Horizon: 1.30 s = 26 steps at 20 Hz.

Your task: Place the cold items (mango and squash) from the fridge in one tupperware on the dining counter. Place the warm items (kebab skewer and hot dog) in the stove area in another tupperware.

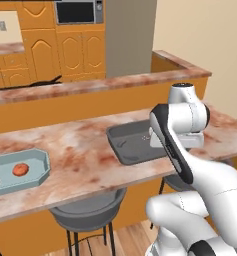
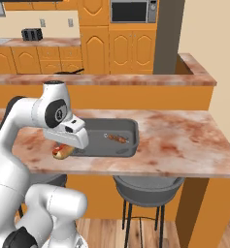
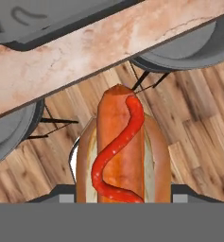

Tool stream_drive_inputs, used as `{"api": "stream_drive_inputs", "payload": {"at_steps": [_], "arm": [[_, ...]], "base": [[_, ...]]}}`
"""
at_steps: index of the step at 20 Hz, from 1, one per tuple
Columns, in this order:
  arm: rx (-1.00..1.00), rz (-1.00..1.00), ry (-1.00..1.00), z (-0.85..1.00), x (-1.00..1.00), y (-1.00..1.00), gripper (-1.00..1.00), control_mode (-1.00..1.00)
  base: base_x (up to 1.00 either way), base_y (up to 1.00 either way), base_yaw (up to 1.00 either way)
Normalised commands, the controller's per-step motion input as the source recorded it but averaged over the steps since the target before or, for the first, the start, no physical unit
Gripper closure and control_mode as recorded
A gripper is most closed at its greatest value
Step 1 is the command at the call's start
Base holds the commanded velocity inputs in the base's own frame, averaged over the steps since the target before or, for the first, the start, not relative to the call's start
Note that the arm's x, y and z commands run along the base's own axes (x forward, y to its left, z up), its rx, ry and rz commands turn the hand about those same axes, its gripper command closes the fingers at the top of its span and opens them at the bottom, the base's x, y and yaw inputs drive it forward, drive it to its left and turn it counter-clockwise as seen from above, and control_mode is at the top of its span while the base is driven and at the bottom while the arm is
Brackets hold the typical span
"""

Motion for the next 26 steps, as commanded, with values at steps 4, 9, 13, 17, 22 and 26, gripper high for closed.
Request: {"api": "stream_drive_inputs", "payload": {"at_steps": [4,9,13,17,22,26], "arm": [[0.00,0.00,0.00,0.00,0.00,0.00,1.00,1.00],[-0.02,0.00,0.01,0.00,0.33,0.06,1.00,-1.00],[-0.03,0.10,0.00,0.00,0.57,-0.06,1.00,-1.00],[0.00,0.52,-0.06,0.00,0.74,-0.18,1.00,-1.00],[-0.01,0.72,-0.07,-0.04,0.62,0.00,1.00,-1.00],[0.02,0.76,-0.05,-0.38,0.30,-0.01,1.00,-1.00]], "base": [[0.33,0.00,0.03],[0.01,0.00,0.00],[0.00,0.00,0.00],[0.00,0.00,0.00],[0.00,0.00,0.00],[0.00,0.00,0.00]]}}
